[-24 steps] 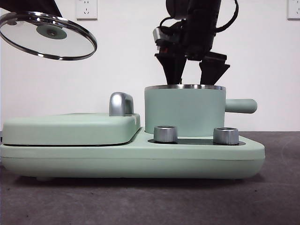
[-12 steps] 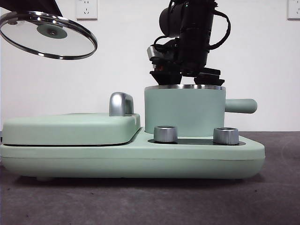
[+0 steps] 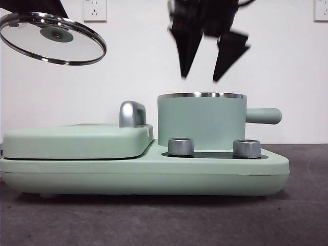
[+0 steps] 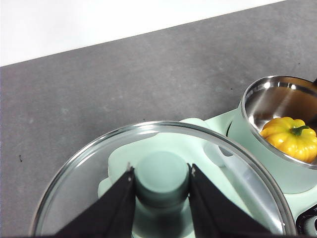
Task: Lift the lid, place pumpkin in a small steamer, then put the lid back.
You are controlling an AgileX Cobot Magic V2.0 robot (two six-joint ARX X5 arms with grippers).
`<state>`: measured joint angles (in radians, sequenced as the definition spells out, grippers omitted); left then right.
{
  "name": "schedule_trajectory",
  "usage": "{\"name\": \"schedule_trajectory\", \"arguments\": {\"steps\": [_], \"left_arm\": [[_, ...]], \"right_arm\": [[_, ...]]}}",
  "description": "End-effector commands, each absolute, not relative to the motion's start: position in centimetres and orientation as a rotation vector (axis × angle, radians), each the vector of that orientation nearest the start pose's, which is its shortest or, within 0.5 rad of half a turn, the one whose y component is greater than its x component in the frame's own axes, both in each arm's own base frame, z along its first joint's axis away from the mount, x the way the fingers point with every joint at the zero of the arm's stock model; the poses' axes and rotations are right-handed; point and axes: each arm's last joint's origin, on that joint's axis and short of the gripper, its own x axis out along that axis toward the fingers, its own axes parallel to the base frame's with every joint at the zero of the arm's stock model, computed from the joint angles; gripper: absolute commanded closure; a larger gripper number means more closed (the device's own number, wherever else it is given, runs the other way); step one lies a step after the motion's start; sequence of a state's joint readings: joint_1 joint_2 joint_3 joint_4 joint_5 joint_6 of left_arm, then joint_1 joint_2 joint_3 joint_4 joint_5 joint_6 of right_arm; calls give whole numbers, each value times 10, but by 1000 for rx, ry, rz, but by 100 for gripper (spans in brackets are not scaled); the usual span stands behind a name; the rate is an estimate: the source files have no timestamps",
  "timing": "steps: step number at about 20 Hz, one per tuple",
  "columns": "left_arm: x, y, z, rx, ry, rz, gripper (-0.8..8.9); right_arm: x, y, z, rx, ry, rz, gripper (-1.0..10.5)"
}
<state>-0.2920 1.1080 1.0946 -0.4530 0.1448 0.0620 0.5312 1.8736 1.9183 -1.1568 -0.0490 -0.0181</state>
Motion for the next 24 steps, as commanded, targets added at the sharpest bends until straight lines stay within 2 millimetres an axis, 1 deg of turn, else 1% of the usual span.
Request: {"name": "schedule_trajectory", "arguments": {"steps": [1,3,4,6,8,11,14,17,19,21,24], "left_arm": [[224,-72,359,89,418,-447,803],[224,-73,359,88,418,-459,803],[224,-73,360,88,418,-458,803],[224,-73,360,88,418,-459,803],[224,-73,359,87,419,-459,803],[223,-75,359,87,419,-493,803],[222,-77,360,70,419,-567,803],[221,-80,358,73,434,-582,803],[220,-81,357,78,442,-592,803],[218,-85,357,93,438,-611,803],[216,-90,358,110,434,-636,803]], "right_arm": [[322,194,362,-254,999,532,590],[307,185,382,-232,876,520,601],[299,180,387,-221,838,507,601],[283,169,389,-200,792,499,601],[266,157,386,-185,748,498,601],[240,142,375,-152,685,498,601],[213,126,353,-144,675,498,601],[184,108,329,-146,675,487,601],[165,96,317,-140,646,464,601],[147,85,310,-109,619,448,601],[130,75,306,-87,604,422,601]]}}
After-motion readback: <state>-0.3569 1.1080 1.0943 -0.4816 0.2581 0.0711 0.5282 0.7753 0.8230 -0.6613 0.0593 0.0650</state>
